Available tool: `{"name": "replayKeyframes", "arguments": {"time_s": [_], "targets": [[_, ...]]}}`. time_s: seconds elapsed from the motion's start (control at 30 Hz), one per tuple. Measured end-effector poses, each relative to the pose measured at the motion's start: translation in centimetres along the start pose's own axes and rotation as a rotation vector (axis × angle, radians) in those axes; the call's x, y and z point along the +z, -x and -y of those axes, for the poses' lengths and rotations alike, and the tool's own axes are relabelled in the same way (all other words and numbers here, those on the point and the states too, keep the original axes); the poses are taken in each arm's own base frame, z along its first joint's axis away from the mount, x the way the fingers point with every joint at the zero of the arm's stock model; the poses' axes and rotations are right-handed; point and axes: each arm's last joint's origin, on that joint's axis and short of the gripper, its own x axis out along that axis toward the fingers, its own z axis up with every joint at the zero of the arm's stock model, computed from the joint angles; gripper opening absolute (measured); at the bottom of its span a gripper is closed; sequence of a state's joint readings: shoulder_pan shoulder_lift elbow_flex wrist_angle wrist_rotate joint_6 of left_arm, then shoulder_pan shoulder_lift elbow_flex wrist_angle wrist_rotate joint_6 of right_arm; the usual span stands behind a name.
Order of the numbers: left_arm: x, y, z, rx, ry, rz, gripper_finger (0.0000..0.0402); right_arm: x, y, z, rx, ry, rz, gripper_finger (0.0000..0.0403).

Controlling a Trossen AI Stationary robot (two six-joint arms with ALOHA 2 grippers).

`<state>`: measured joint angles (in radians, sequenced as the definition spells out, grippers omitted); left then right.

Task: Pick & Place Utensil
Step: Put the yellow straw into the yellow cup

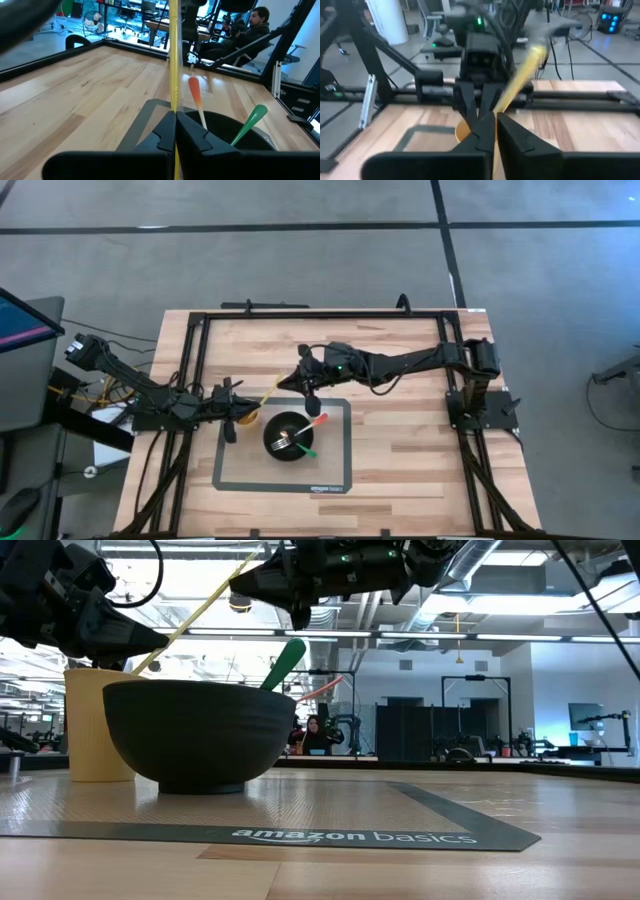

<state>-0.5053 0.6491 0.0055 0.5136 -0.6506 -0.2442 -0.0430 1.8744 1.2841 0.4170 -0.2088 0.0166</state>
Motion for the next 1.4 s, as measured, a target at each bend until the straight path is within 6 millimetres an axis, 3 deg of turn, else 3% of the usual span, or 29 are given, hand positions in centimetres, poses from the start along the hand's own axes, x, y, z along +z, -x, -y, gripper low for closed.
{"name": "replayKeyframes", "arguments": {"time_s": [0.5, 1.07, 1.27, 1.4], "targets": [[0.0, 0.0, 0.0, -0.001, 0.002, 0.003, 0.001, 0.3, 0.1, 0.1, -0.003, -0.001, 0.01, 0.0001], [0.1, 0.0, 0.0, 0.0, 0.003, 0.004, 0.008, 0.4, 0.0, -0.6, 0.013, -0.003, 0.024, 0.0001], [0.0, 0.0, 0.0, 0.0, 0.002, 0.003, 0.0074, 0.3, -0.1, -0.8, 0.021, -0.006, 0.005, 0.0001], [0.1, 0.0, 0.0, 0.0, 0.003, 0.004, 0.0066, 0.3, -0.2, -1.9, 0.118, -0.007, 0.003, 0.0001]]}}
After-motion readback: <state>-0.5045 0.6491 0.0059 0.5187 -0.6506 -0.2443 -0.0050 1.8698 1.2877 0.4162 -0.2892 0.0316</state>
